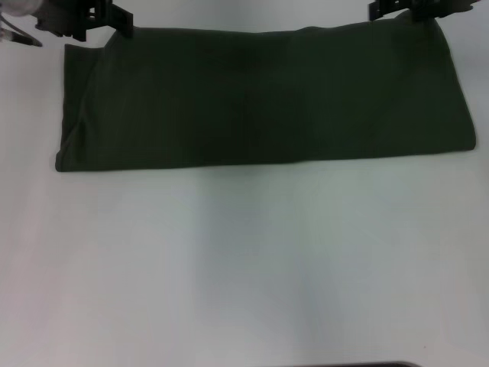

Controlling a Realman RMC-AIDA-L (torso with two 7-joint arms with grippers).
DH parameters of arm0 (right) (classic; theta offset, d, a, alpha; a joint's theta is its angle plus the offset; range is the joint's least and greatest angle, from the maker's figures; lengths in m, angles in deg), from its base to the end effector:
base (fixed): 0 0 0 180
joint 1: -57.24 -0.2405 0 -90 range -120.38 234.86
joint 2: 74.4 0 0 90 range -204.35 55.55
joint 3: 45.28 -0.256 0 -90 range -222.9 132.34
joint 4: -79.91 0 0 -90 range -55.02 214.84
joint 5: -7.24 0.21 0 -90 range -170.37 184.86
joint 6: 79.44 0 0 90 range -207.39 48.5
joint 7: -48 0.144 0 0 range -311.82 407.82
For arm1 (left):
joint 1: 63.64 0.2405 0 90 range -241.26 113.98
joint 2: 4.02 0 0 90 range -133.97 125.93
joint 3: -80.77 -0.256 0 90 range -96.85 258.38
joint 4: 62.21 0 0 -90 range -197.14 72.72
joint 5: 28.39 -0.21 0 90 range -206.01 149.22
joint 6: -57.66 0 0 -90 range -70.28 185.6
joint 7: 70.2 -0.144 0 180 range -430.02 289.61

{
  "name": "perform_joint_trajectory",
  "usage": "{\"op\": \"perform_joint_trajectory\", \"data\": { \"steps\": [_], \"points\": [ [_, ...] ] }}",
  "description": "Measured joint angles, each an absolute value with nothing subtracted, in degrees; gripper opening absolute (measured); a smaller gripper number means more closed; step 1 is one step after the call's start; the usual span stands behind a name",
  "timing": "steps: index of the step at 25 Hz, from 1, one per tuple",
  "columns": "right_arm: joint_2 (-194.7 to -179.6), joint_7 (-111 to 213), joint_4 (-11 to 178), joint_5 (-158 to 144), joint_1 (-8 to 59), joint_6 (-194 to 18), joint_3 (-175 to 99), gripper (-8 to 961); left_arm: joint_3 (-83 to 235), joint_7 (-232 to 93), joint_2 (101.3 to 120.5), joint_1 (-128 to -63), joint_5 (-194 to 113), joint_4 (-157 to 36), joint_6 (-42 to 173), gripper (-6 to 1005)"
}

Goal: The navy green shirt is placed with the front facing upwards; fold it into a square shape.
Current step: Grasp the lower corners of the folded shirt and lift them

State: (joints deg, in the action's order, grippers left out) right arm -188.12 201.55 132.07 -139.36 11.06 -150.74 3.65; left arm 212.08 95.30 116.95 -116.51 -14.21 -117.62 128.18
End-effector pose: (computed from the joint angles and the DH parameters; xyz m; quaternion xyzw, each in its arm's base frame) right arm 0.2197 0.4444 0.0660 -0.7879 0.5423 0.0417 0.2888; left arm -0.1849 0.4519 0.0341 -0.7643 -0.5493 0.0249 0.3369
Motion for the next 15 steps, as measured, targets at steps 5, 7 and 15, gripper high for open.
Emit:
{"op": "perform_joint_trajectory", "data": {
  "steps": [5, 7, 15],
  "points": [
    [-187.10, 200.8, 136.7, -128.6, 13.0, -161.8, 0.2, 928, 213.3, 92.6, 113.14, -115.8, -6.4, -117.5, 136.2, 781],
    [-186.65, 199.8, 136.4, -124.2, 14.1, -163.7, -1.9, 928, 215.1, 90.2, 111.55, -115.4, -2.2, -116.2, 138.8, 781],
    [-186.37, 194.9, 133.9, -117.2, 18.7, -165.4, -4.6, 927, 217.5, 85.2, 108.27, -113.9, 2.6, -112.2, 145.3, 780]
  ]
}}
